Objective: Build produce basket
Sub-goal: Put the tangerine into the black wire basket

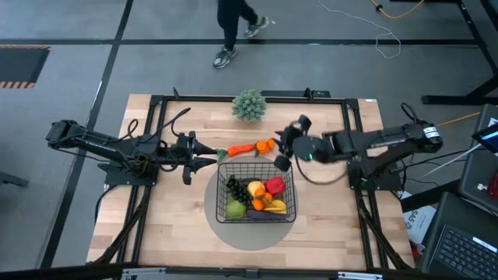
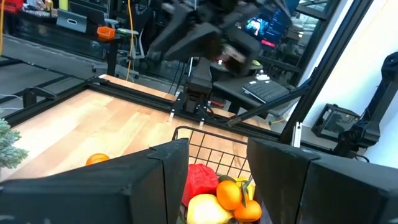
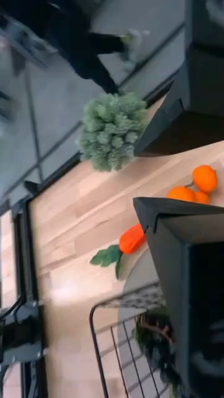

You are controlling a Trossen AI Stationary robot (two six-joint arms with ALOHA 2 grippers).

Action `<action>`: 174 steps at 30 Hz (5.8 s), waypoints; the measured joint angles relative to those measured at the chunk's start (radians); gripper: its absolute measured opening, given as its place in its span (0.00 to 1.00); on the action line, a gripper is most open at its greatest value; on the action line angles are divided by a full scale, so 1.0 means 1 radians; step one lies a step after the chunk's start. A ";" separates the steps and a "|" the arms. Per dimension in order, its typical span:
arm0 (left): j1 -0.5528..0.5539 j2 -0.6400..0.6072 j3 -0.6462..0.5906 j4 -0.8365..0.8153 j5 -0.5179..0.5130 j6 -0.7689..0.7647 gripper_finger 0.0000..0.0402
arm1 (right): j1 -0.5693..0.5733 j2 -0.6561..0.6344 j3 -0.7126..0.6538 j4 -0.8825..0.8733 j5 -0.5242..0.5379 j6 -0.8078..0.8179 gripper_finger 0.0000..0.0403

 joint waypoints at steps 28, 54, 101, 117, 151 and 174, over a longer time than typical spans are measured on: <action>0.000 0.000 0.000 -0.021 0.000 -0.008 0.38 | -0.287 0.369 0.010 0.366 -0.513 -0.108 0.57; 0.000 0.000 0.000 -0.026 0.000 -0.001 0.38 | -0.316 0.694 0.388 -0.034 -0.590 -0.133 0.56; 0.000 0.000 0.000 -0.104 0.000 0.000 0.38 | -0.435 0.753 0.525 -0.531 -0.752 -0.049 0.56; 0.000 0.000 0.000 -0.124 0.000 0.001 0.38 | -0.436 0.759 0.526 -0.536 -0.750 -0.038 0.26; 0.000 0.000 0.000 -0.126 0.000 0.026 0.38 | -0.193 0.663 1.120 -1.053 -0.993 -0.023 0.23; 0.000 0.000 0.000 -0.126 0.000 0.026 0.38 | 0.015 0.665 1.120 -0.881 -0.649 0.104 0.23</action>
